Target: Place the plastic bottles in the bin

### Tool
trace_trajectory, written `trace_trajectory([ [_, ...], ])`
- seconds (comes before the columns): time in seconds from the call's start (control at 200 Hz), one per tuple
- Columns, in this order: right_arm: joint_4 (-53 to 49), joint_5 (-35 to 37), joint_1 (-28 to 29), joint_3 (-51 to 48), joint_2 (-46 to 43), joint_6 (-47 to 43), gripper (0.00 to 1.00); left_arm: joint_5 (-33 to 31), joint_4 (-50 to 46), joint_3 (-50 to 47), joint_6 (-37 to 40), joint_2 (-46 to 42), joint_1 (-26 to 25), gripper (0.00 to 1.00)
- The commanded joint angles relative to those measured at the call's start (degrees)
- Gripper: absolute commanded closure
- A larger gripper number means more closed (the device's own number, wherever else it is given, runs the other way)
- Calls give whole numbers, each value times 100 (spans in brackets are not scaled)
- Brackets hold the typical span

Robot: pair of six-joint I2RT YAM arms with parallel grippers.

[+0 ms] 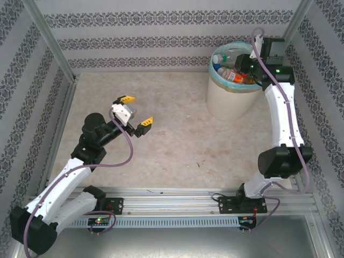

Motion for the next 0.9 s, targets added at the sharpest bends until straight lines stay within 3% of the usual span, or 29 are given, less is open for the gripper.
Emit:
trace_trajectory([
  [0.0,29,115,127,85,-521,52,75,-896,56,298,-420,194,-44,0],
  [0.23,374,521,193,-1196,-1825,24,73,-2931,-1440,1157,-1141,1057,139,0],
  [0.385,578,868,192,-2492,-2864,-157,72,-2947,-1699,943,-2460,1236,997,0],
  [0.485,958,1145,176,-3666,-3592,-265,71,-3018,-1255,437,-2921,1201,1416,0],
  [0.639,2592,1477,176,-5908,-4570,-584,62,-4114,-376,-69,-2521,1528,1488,0],
  [0.749,3549,1701,171,-7074,-4594,-773,56,-5083,690,-678,-2140,1713,1492,0],
  [0.894,5014,1731,141,-8201,-4260,-1158,49,-5115,2438,-1638,-1371,1777,1491,0],
])
